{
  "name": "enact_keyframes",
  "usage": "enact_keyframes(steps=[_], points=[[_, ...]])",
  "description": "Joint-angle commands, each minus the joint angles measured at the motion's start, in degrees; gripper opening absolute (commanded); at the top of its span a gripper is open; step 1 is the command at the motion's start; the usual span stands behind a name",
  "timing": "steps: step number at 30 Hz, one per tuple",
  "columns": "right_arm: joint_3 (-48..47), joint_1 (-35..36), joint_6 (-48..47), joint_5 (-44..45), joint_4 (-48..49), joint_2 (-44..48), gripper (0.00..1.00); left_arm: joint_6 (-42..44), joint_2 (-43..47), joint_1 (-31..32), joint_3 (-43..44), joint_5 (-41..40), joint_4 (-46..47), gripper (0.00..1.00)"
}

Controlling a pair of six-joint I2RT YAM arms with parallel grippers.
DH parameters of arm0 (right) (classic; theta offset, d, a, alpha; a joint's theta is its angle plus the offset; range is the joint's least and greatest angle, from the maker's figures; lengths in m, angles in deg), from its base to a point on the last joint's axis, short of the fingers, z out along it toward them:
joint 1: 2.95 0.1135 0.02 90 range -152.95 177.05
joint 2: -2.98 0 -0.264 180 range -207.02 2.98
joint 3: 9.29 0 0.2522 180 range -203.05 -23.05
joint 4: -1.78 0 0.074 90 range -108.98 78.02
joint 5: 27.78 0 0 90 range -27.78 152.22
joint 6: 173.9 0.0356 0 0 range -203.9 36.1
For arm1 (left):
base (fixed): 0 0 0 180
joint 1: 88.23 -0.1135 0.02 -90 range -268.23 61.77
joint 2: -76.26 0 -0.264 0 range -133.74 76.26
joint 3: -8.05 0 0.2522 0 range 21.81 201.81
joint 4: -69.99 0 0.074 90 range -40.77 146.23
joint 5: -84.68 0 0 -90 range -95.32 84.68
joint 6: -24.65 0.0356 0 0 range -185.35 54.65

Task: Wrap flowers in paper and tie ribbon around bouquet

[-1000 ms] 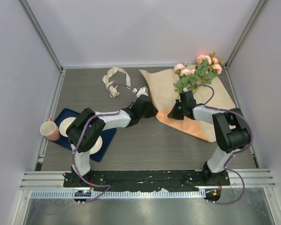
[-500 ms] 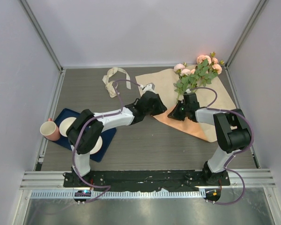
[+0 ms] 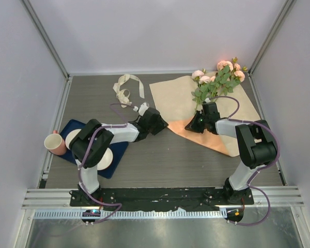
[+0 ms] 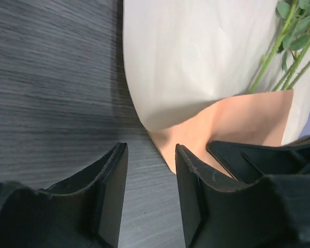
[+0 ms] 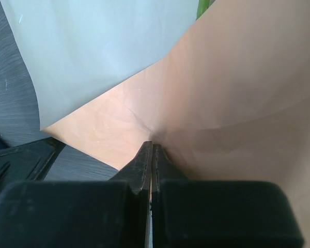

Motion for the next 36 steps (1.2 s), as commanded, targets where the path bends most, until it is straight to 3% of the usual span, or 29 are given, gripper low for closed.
enact_keyframes(steps=[1, 7, 10, 15, 25, 30, 36], points=[[-1.4, 0.0, -1.4, 0.5, -1.9, 0.8, 0.01, -2.7, -2.5, 0.0, -1.6, -4.5, 8.7, 0.45], [-1.9, 0.0, -1.5, 0.4, -1.9, -0.3, 0.01, -2.0, -4.3, 0.2, -0.8, -5.0, 10.2, 0.4], [-2.0, 0.0, -1.5, 0.6, -1.9, -0.6, 0.01, -1.9, -5.6, 0.2, -0.8, -3.9, 13.1, 0.21], [-1.9, 0.0, -0.4, 1.7, -2.5, -0.9, 0.01, 4.7, -4.2, 1.5, 0.2, -5.0, 15.2, 0.0], [-0.3, -0.8, -1.0, 0.1, -2.6, 0.9, 0.01, 13.1, -4.3, 6.3, 12.9, -1.2, 7.1, 0.0], [0.3, -2.9, -3.3, -2.3, -2.6, 2.3, 0.01, 14.2, -9.9, 7.3, 21.9, 2.1, -0.4, 0.0], [1.0, -6.1, -3.3, -4.7, -4.5, 6.7, 0.01, 12.4, -12.7, 7.5, 23.4, 7.0, 2.3, 0.0]])
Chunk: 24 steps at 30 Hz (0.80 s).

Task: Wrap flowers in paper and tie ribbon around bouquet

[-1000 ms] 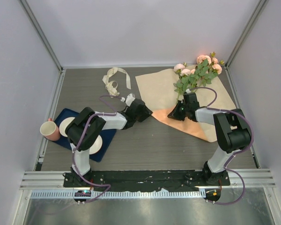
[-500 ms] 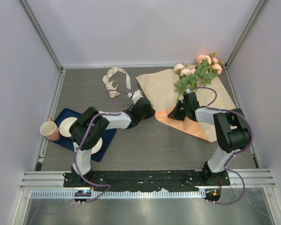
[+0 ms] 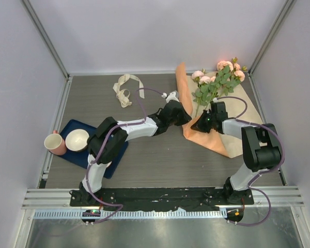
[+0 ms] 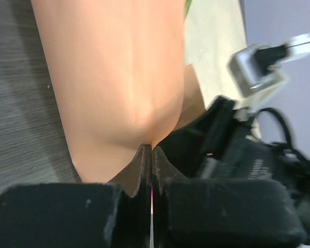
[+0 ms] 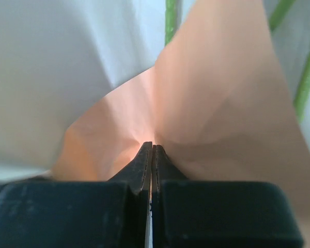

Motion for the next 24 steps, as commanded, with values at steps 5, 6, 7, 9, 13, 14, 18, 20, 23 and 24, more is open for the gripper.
enact_keyframes(steps=[5, 6, 7, 9, 13, 14, 18, 20, 23, 24], points=[[0.8, -1.9, -3.4, -0.9, -4.2, 7.8, 0.02, 1.7, -3.4, 0.8, 4.6, 5.1, -0.6, 0.0], [1.0, -2.4, -3.8, 0.4, -4.9, 8.0, 0.02, 1.5, -3.6, 0.8, 4.8, 5.5, -0.5, 0.0], [0.9, -2.7, -4.2, 0.9, -5.4, 8.2, 0.02, 1.4, -3.6, 0.8, 5.0, 5.6, -0.7, 0.0], [0.8, -3.1, -5.6, 2.2, -6.8, 8.9, 0.02, 1.2, -4.1, 0.8, 5.4, 5.6, -0.6, 0.0], [0.9, -3.1, -6.2, 3.3, -7.9, 10.0, 0.03, 0.2, -4.2, 0.8, 4.8, 7.4, -0.2, 0.0], [1.2, -3.1, -6.3, 3.5, -8.1, 10.2, 0.03, -0.3, -4.4, 0.8, 4.7, 7.8, 0.1, 0.0], [1.5, -3.1, -6.9, 2.7, -9.6, 11.6, 0.06, -1.3, -5.0, 0.8, 5.1, 8.7, 0.7, 0.0], [2.4, -3.1, -7.0, 2.5, -10.5, 13.2, 0.08, -2.1, -5.2, 0.8, 5.2, 8.9, 0.7, 0.0], [4.2, -3.2, -7.1, 2.6, -12.3, 16.4, 0.13, -3.0, -5.1, 0.8, 4.9, 8.6, 0.4, 0.0], [4.8, -3.1, -7.1, 2.7, -13.7, 17.2, 0.16, -3.2, -5.1, 0.7, 4.9, 8.5, 0.3, 0.0]])
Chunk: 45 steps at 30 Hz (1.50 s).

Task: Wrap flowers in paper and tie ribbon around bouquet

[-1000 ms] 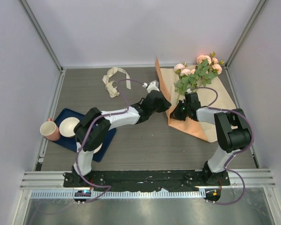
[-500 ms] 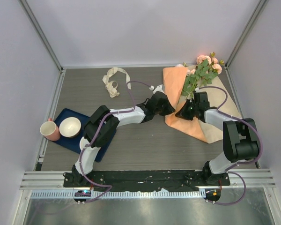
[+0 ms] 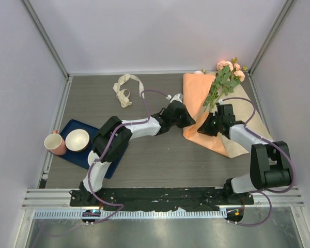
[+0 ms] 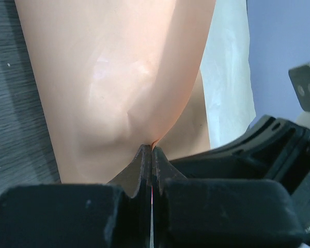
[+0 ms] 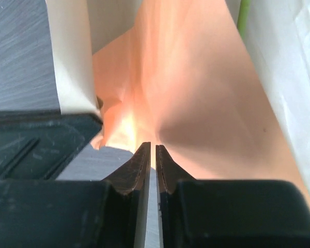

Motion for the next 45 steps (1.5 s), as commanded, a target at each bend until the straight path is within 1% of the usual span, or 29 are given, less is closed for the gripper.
enact_keyframes(steps=[1, 5, 7, 8, 11, 12, 16, 20, 24, 26, 29, 31, 36, 40, 45], points=[[2.5, -0.2, -1.1, 0.0, -3.9, 6.0, 0.17, -1.5, -0.4, 0.2, 1.5, 0.9, 2.1, 0.0], [7.4, 0.0, -0.4, -1.1, -4.4, 9.3, 0.19, -2.7, -0.6, 0.0, 1.4, 2.3, 2.4, 0.0], [9.0, 0.0, -0.4, -2.7, -1.0, 9.3, 0.18, -4.2, -0.7, -0.1, 1.3, 3.0, 3.3, 0.0], [9.3, -0.1, -0.6, -2.9, -0.2, 8.9, 0.14, -4.7, -0.9, -0.1, 1.4, 3.4, 3.6, 0.0], [8.6, -0.1, -0.6, -2.2, 2.7, 7.2, 0.06, -6.3, -1.5, -0.1, 1.9, 3.9, 4.3, 0.0], [8.1, -0.1, -0.7, -1.5, 2.9, 5.9, 0.05, -6.7, -1.7, -0.2, 1.9, 4.1, 4.7, 0.0], [7.2, 0.0, -0.2, -0.4, 5.5, 2.2, 0.04, -9.8, -3.2, -0.2, 2.4, 5.0, 7.2, 0.0], [6.2, -0.1, 1.1, 1.1, 8.7, -0.6, 0.03, -15.0, -6.1, -0.2, 2.9, 6.7, 11.5, 0.0], [5.0, 0.0, 1.7, 4.8, 7.9, -1.2, 0.02, -18.6, -8.3, -0.2, 3.0, 6.9, 17.4, 0.0], [4.5, -0.2, 2.4, 6.9, 6.7, -1.1, 0.02, -19.3, -9.4, -0.2, 3.6, 6.9, 18.3, 0.0], [4.4, -0.2, 2.8, 8.1, 5.4, -0.7, 0.03, -20.4, -10.5, -0.1, 3.8, 6.8, 21.4, 0.0], [4.2, -0.5, 2.4, 9.2, 4.7, 0.0, 0.03, -21.0, -11.4, -0.2, 4.8, 6.9, 21.1, 0.0], [1.9, -1.6, 0.5, 12.0, -1.1, 4.3, 0.09, -25.8, -15.2, -1.0, 4.7, 9.0, 26.5, 0.0], [-0.8, -4.6, -0.2, 11.4, -3.2, 5.3, 0.11, -26.1, -17.1, -1.1, 6.5, 10.6, 26.9, 0.0], [-4.4, -5.1, 0.6, 10.5, -3.6, 3.5, 0.16, -26.6, -18.5, -1.1, 7.4, 11.8, 27.6, 0.0]])
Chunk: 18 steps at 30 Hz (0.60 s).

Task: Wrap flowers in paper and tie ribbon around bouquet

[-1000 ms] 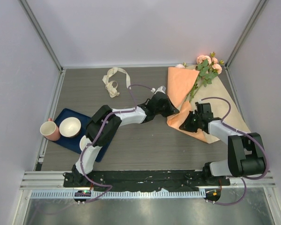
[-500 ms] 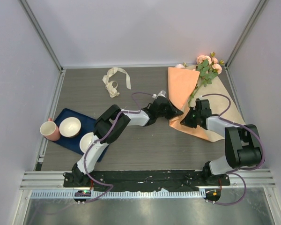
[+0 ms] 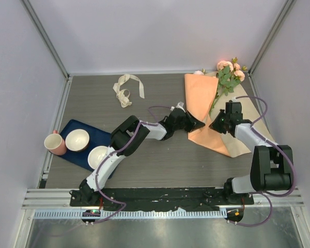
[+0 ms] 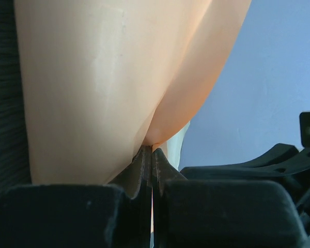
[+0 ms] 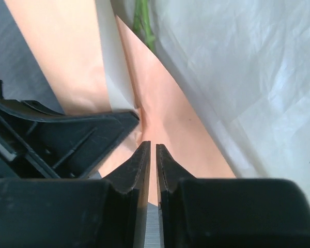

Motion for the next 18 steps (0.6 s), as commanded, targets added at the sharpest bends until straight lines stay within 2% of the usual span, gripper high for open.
enact_keyframes(steps=[1, 3, 4, 7, 9, 15, 18], points=[[-6.3, -0.2, -0.1, 0.2, -0.8, -0.8, 0.2, -0.8, -0.4, -0.2, 2.5, 2.2, 3.9, 0.0], [-8.2, -0.2, 0.2, -0.2, -1.0, -1.9, 0.35, -0.6, -0.4, -0.4, 2.2, 2.4, 3.7, 0.0], [-10.0, -0.2, 0.2, -0.3, -0.9, -2.4, 0.47, -0.5, -0.4, -0.4, 2.2, 2.7, 3.8, 0.0], [-14.5, -0.2, -1.6, -0.7, -2.2, -6.7, 0.61, 0.3, -0.9, -0.4, 3.1, 4.0, 3.4, 0.0], [-16.9, -0.2, -2.1, -0.2, -3.7, -10.7, 0.63, 0.3, -1.1, -0.4, 3.6, 5.0, 2.8, 0.0], [-18.5, -0.2, -1.8, -1.3, -3.0, -14.6, 0.61, 2.4, -0.3, -0.4, 3.1, 6.3, 1.7, 0.0], [-18.6, -0.2, -1.4, -2.4, -2.9, -16.0, 0.54, 2.9, 0.1, -0.5, 2.8, 6.8, 1.6, 0.0]])
